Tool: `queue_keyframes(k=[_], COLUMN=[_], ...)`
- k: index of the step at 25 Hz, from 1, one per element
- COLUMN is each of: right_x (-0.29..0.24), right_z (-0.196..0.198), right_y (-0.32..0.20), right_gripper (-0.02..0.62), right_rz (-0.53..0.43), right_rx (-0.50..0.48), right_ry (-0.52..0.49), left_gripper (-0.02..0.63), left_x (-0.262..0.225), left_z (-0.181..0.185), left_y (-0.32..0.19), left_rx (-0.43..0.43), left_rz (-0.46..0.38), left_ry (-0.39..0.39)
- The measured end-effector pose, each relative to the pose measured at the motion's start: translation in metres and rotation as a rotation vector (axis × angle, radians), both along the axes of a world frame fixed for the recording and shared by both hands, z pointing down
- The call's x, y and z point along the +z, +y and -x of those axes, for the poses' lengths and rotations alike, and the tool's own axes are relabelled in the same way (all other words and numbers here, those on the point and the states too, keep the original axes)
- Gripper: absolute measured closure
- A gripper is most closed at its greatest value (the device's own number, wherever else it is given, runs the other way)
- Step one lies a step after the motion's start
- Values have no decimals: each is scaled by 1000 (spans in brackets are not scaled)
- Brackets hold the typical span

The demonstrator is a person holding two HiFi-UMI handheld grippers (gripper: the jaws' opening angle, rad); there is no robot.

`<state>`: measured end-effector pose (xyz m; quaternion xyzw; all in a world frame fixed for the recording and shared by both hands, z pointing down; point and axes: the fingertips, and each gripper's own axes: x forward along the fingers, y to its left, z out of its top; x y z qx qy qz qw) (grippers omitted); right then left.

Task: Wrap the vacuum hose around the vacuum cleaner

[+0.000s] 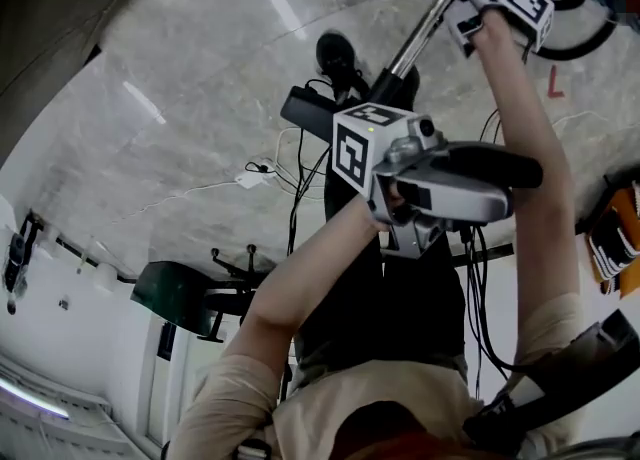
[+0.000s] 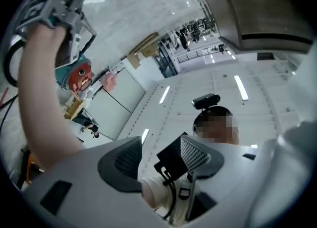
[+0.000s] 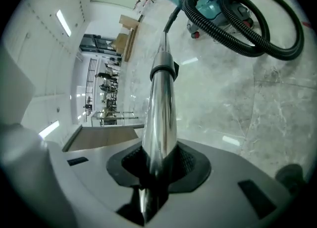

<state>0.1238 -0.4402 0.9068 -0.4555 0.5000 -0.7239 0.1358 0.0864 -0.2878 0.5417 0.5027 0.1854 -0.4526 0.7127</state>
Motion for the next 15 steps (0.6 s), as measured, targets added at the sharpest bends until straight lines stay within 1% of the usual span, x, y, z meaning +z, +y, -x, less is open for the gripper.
queue_keyframes(k=[1, 2, 3, 5, 9, 12, 14, 15], right_x=[-10, -18, -25, -36, -53, -57, -64, -69], right_z=[4, 6, 8, 12, 17, 8, 3, 4], right_y=[-7, -15, -23, -42, -70, -81, -84, -84], right_gripper=[500, 500, 500, 500, 500, 500, 500, 500], right_rz=[-11, -24, -40, -71, -105, -95, -98, -109], right_rx=[20, 41, 61, 97, 147, 146, 161, 179], right_ry=[-23, -42, -58, -84, -112, -98, -95, -99], left_gripper=[357, 357, 357, 357, 357, 357, 357, 358], left_x=[4, 12, 22, 47, 112, 144, 165, 168], left_z=[6, 8, 8, 5, 1, -20, -34, -37], left_y=[13, 30, 49, 92, 165, 202, 216, 220], left_rx=[0, 18, 52, 161, 382, 541, 604, 618], left_rz=[17, 16, -1, -59, -137, -249, -315, -334], left_ry=[6, -14, -56, -168, -450, -634, -746, -757])
